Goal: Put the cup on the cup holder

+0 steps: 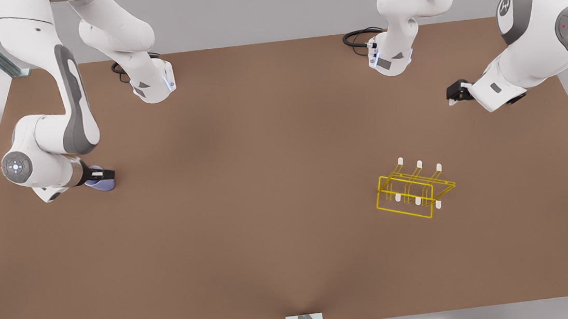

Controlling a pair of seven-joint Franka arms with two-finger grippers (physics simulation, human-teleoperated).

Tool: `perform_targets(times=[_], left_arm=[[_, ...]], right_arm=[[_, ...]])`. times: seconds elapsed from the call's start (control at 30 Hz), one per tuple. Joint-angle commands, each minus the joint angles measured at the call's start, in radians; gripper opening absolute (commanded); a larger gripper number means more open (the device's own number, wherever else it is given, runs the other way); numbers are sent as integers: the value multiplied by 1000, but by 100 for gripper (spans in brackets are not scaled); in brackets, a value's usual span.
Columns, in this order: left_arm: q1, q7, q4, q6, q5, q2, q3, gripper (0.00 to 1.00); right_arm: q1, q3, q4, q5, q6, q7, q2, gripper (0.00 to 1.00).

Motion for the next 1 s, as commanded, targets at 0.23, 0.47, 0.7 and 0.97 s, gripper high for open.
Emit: perform_targets(times=[0.23, 0.47, 0.7, 0.97], left_arm=[[0, 35, 0, -41, 2, -1, 0, 100], [0, 33, 0, -52, 2, -1, -2, 100], [0, 33, -2, -55, 2, 1, -2, 100], [0, 32, -3, -72, 2, 1, -5, 100]], right_arm=[[-108, 0, -106, -2, 326, -83, 41, 100], [-102, 2, -167, -8, 340, -77, 33, 98], [-117, 0, -224, -12, 375, -82, 32, 95], [-137, 0, -238, -51, 480, -83, 75, 92]])
